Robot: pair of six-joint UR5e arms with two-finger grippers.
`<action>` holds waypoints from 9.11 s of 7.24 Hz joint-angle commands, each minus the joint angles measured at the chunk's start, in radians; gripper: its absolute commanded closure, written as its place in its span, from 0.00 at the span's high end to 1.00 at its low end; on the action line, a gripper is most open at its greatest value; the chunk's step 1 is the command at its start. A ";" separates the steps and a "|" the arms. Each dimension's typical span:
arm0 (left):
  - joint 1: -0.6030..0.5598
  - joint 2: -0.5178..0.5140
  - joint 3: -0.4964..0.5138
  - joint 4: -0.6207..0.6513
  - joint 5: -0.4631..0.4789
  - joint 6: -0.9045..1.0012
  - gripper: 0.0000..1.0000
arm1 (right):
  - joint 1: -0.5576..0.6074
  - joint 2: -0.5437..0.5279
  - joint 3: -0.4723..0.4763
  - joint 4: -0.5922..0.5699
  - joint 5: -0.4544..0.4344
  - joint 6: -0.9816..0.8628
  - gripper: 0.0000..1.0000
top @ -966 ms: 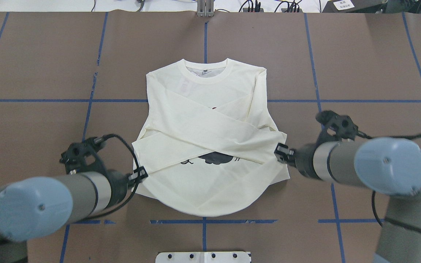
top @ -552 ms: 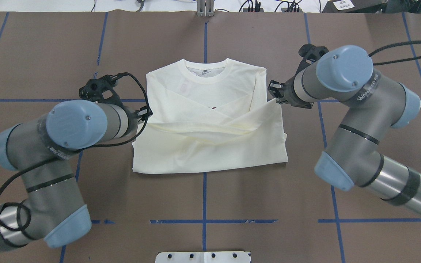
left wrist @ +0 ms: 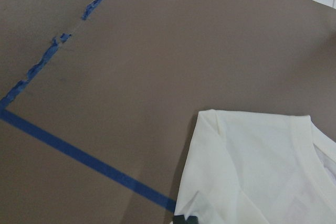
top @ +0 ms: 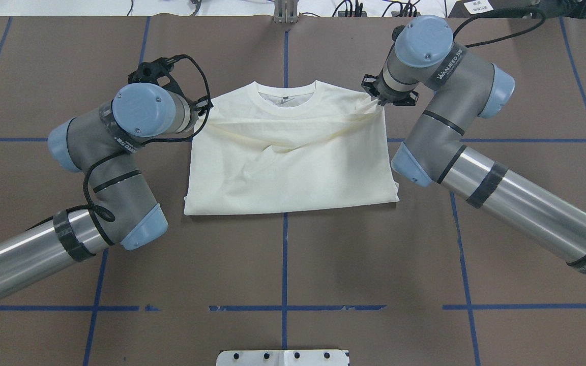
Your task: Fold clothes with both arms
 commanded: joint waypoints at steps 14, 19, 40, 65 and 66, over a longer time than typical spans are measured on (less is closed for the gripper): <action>-0.076 0.165 -0.152 -0.110 -0.081 0.206 0.55 | -0.225 -0.381 0.451 0.084 -0.016 0.341 0.73; -0.076 0.172 -0.154 -0.107 -0.076 0.209 0.55 | -0.226 -0.378 0.415 0.084 -0.017 0.348 0.00; 0.332 0.146 -0.221 -0.088 -0.070 -0.228 0.39 | -0.234 -0.592 0.831 0.075 0.010 0.458 1.00; -0.099 0.094 -0.198 -0.090 -0.278 0.040 0.54 | -0.400 -0.221 0.408 0.081 -0.162 0.004 0.77; -0.099 0.094 -0.198 -0.090 -0.280 0.040 0.54 | -0.400 -0.217 0.403 0.083 -0.160 -0.008 0.65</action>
